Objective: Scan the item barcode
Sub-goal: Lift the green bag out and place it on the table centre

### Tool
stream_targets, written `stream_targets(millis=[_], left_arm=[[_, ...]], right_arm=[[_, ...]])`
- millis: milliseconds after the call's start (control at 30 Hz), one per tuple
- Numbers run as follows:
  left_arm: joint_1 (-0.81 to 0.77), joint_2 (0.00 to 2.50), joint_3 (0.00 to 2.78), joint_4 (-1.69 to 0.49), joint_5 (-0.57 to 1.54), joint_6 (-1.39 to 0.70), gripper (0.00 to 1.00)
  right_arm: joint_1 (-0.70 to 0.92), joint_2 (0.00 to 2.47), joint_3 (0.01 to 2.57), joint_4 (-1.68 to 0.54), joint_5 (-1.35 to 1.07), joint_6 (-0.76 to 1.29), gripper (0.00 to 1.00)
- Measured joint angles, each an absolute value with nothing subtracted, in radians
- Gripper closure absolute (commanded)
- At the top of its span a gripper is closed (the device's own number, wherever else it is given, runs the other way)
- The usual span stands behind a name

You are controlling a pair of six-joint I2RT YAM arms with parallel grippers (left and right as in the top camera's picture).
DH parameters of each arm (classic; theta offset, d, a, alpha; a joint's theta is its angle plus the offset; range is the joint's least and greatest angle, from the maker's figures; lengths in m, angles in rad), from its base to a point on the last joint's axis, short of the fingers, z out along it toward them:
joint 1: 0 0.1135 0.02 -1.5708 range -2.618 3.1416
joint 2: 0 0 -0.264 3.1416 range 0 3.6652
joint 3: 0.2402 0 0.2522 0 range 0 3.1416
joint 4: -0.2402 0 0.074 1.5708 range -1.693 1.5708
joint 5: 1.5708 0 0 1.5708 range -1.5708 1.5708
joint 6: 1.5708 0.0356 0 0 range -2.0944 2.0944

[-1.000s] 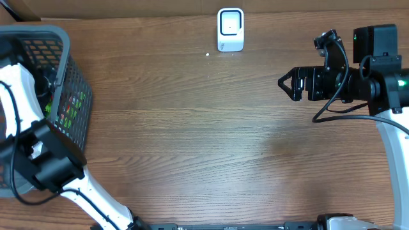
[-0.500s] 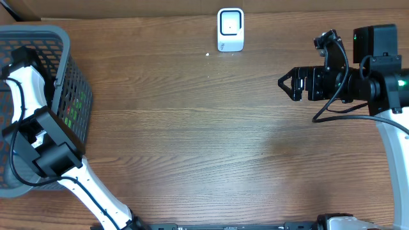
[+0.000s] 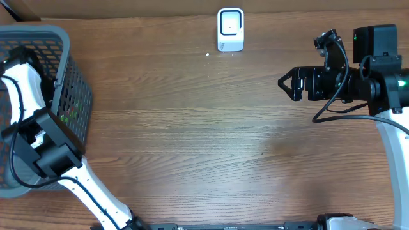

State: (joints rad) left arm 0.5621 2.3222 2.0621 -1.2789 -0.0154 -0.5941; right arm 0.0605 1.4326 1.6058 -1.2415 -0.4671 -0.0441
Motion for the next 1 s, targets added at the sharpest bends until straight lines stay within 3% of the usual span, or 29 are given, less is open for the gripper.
stream_targets(millis=[167, 533, 1000], left_arm=[[0.562, 2.231, 2.149, -1.355, -0.007, -0.556, 0.96], [0.481, 1.778, 2.247, -1.427, 0.049, -0.445, 0.96], [-0.094, 1.857, 2.12, -1.433, 0.115, -0.334, 0.95]], right_arm=[[0.06, 1.433, 1.606, -1.242, -0.467, -0.044, 0.0], [0.06, 1.433, 1.606, -1.242, -0.467, -0.044, 0.0], [0.06, 1.433, 1.606, -1.242, -0.467, -0.044, 0.0]])
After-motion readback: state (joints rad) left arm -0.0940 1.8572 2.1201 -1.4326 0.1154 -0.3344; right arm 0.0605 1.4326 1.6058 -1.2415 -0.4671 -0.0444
